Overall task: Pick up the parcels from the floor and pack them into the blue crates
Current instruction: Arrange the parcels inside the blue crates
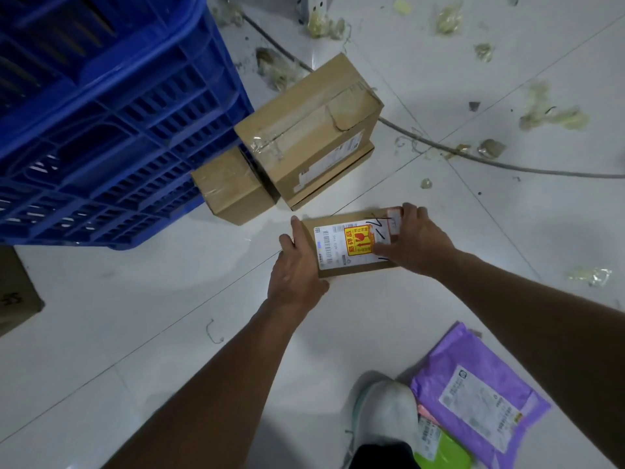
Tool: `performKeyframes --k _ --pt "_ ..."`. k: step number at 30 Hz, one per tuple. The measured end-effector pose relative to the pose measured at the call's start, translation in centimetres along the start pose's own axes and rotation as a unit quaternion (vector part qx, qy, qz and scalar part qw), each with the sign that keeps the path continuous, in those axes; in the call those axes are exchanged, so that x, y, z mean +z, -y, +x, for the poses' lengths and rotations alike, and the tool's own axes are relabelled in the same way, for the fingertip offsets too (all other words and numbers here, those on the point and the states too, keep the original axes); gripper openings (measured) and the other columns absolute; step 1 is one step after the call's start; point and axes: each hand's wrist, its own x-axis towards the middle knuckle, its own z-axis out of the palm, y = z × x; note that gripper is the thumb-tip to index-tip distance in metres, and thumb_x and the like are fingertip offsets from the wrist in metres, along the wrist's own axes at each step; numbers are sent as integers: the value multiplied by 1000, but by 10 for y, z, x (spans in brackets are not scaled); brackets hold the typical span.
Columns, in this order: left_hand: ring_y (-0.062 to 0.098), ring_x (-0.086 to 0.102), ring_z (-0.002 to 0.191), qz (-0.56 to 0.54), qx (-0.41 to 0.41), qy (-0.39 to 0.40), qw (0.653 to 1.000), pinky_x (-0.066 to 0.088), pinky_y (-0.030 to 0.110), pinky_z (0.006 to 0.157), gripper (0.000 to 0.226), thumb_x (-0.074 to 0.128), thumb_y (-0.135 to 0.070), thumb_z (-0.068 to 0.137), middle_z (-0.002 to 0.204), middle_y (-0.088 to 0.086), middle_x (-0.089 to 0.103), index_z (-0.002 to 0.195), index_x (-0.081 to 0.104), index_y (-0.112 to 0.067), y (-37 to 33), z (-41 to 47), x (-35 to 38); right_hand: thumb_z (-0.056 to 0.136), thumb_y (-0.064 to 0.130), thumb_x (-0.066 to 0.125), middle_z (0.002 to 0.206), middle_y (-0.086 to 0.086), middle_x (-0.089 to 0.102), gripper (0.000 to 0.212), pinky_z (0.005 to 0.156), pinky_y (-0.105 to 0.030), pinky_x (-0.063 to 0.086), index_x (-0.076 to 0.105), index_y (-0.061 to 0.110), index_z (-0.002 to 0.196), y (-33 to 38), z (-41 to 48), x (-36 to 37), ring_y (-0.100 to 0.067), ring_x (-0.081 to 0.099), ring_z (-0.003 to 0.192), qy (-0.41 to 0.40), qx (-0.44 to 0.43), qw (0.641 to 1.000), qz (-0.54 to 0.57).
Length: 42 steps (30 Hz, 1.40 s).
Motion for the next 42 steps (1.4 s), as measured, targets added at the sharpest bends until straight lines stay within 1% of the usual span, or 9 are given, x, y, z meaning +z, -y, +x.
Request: performKeyframes --k 2,5,8,10,14,20,25,32,42 --pt "26 43 129 78 32 -41 996 53 38 94 124 87 -39 71 140 10 31 155 -1 -17 3 4 -3 69 69 73 150 -14 32 117 111 -45 36 16 9 152 -3 -1 0 -30 37 135 -43 -95 989 -106" --pt "28 27 142 178 117 -54 976 39 47 113 116 83 -45 71 151 11 27 154 8 -15 1 9 -7 69 69 71 156 -11 25 121 119 -42 21 9 9 155 -4 -4 -2 -27 26 143 -15 -219 943 -251" --pt "22 35 132 202 167 -51 964 41 36 109 101 81 -40 72 139 7 37 148 20 -13 -3 13 -14 73 59 72 148 -10 33 113 113 -40 33 10 9 153 1 -4 -2 -25 35 134 -15 -248 918 -310" --pt "18 40 124 198 187 -60 960 43 28 103 95 83 -38 69 131 4 40 142 27 -14 -6 13 -19 72 59 73 142 -7 37 112 106 -39 41 12 11 152 4 -6 -5 -23 40 125 -12 -255 914 -316" --pt "17 41 120 184 193 -50 962 43 24 96 95 86 -36 66 126 3 40 139 29 -16 -10 3 -38 67 63 73 139 -6 37 116 103 -38 43 12 14 151 13 -16 -19 -22 40 122 -9 -259 913 -316" --pt "18 39 125 188 188 -21 964 37 26 106 105 88 -43 61 133 5 38 142 27 -14 -26 -38 -99 65 68 69 138 -9 38 116 107 -41 38 16 11 151 43 -62 -65 -23 39 121 -4 -271 905 -328" --pt "21 40 117 238 202 -14 950 36 28 103 114 89 -50 53 128 7 37 142 30 -11 -55 -94 -185 60 69 70 132 -9 43 117 105 -38 40 24 9 149 89 -123 -133 -23 42 117 -13 -281 908 -310" --pt "23 45 117 227 181 48 956 40 32 102 109 91 -48 49 128 8 43 135 37 -10 -82 -211 -310 56 75 65 130 -5 42 118 101 -37 41 23 14 148 165 -242 -227 -22 42 115 20 -300 898 -322" --pt "13 43 101 210 110 -26 971 45 31 96 103 84 -55 47 113 -5 40 130 35 -21 -90 -384 -493 56 67 73 126 -4 41 109 98 -37 41 32 15 142 306 -405 -352 -23 42 115 17 -374 871 -318"
